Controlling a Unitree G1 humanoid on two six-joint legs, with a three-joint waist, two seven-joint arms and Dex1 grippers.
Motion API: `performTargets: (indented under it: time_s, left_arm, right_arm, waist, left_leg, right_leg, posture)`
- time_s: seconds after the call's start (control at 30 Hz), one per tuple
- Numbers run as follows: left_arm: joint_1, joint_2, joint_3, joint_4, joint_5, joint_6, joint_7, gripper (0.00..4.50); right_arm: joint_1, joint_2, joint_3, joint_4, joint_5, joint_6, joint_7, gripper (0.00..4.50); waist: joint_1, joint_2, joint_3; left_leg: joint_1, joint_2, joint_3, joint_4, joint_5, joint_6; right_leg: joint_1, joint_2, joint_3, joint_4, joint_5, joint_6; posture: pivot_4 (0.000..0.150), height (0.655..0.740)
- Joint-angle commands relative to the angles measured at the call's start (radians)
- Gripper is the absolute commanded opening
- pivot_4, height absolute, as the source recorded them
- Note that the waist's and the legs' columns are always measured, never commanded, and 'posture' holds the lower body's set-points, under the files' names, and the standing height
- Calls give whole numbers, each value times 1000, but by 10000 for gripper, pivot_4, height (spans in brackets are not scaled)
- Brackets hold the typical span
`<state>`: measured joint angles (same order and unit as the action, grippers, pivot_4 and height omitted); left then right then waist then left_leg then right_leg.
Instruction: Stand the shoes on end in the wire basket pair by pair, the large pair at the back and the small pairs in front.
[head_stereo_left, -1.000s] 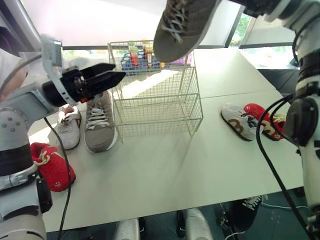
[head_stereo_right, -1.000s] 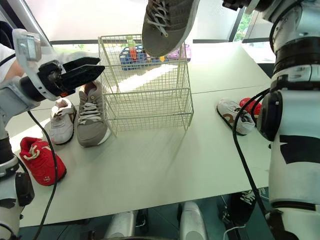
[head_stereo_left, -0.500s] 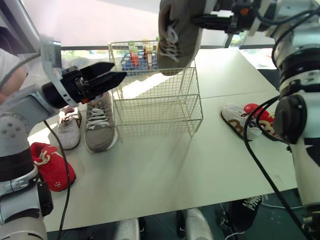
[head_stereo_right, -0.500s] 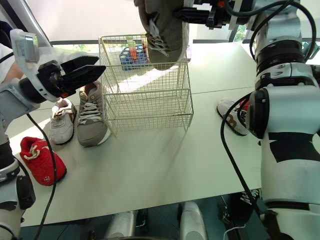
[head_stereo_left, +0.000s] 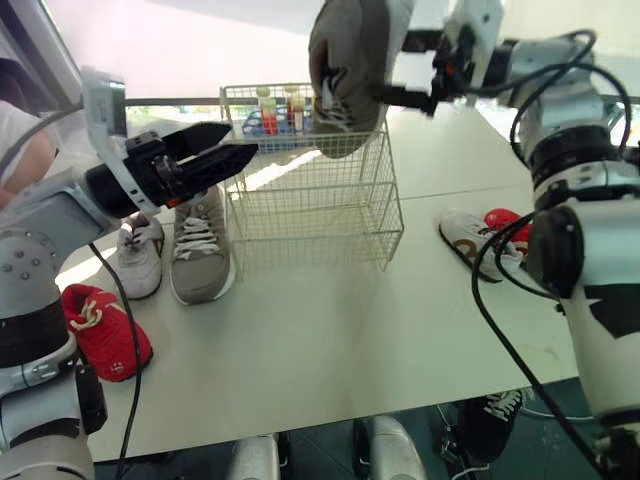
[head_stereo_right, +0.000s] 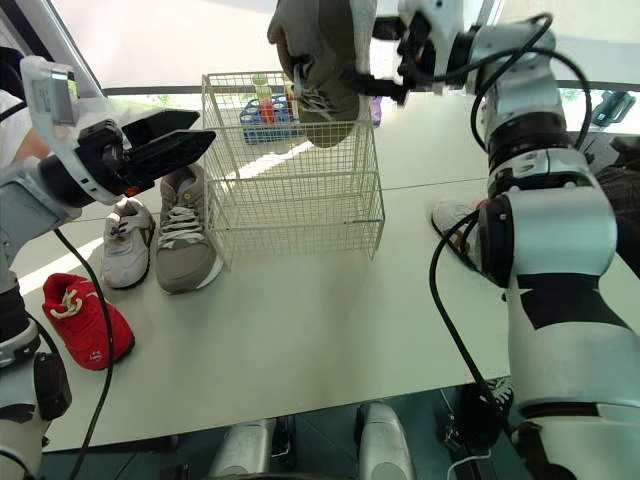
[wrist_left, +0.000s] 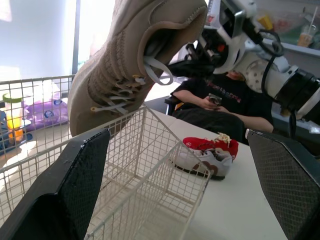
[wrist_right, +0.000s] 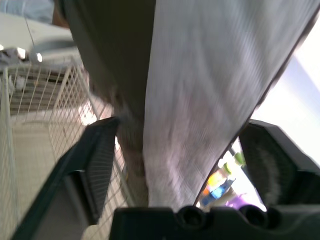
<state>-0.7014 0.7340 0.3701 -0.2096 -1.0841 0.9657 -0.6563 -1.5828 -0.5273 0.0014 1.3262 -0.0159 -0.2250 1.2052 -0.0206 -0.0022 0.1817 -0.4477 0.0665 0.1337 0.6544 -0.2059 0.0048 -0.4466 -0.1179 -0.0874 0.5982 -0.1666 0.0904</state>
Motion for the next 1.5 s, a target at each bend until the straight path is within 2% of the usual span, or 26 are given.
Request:
performTargets:
  time_s: [0.03, 0.33, 0.73, 0.87, 0.93, 1.17, 1.23, 1.37, 1.5]
  left_arm:
    - [-15, 2, 11, -19, -10, -27, -7, 45000]
    - [-39, -20, -36, 5, 21, -54, -36, 45000]
    - [-35, -15, -63, 8, 51, -60, -68, 45000]
    - [-27, 19, -53, 15, 55, -57, -101, 45000]
    - [-29, 25, -57, 20, 60, -62, -106, 45000]
    - [-31, 19, -82, 16, 82, -66, -123, 45000]
    - [-36, 20, -89, 23, 88, -66, -132, 45000]
    - [-60, 28, -132, 49, 137, -91, -178, 45000]
    - [-113, 19, -190, 100, 195, -135, -242, 45000]
  right_arm:
    - [-36, -8, -37, -21, 23, 16, 41, 44820]
    - [-69, -19, -128, -21, 69, 129, -2, 44820]
    - [21, -63, -76, -144, 29, 11, 140, 44820]
    - [127, -89, -20, -315, 30, -41, 241, 44820]
    - [207, -89, -14, -461, 63, -19, 251, 44820]
    - [518, -70, -31, -1022, 82, 64, 20, 44820]
    - [591, -61, -47, -1157, 88, 138, -70, 44820]
    - [723, -77, -53, -1433, 193, 421, -123, 44820]
    - [748, -31, -56, -1561, 278, 575, -223, 44820]
  waist:
    - [0, 0, 0]
    - [-1, 0, 0]
    - [2, 0, 0]
    - [0, 0, 1]
    - [-1, 0, 0]
    - [3, 0, 1]
    - [7, 0, 0]
    - [10, 0, 0]
    - [8, 0, 0]
  left_leg:
    - [0, 0, 0, -1, 1, 1]
    - [2, 0, 1, -6, 2, 1]
    - [2, 0, 0, -6, 3, 1]
    - [2, 0, 0, -6, 2, 1]
    - [2, 0, 1, -6, 3, 1]
    - [3, 0, 0, -6, 3, 0]
    - [3, 0, 0, -6, 3, 0]
    - [3, 0, 0, -5, 3, 0]
    - [3, 0, 0, -5, 3, 1]
  right_leg:
    - [0, 0, 0, 0, 1, 2]
    - [-1, 1, 0, 0, 1, 2]
    - [-1, 1, 0, -1, 1, 2]
    - [-1, 1, 0, -1, 1, 2]
    - [-1, 0, 0, -1, 1, 2]
    - [-1, 1, 0, 0, 1, 2]
    - [-1, 1, 0, 0, 1, 2]
    - [0, 0, 0, 0, -1, -1]
    - [0, 0, 0, -1, -1, -1]
  posture:
    - [1500, 7400]
    - [1500, 7400]
    - [1500, 7400]
    - [1500, 7400]
    - [1500, 7400]
    - [1500, 7400]
    - [1500, 7400]
    - [1500, 7400]
    - [1500, 7400]
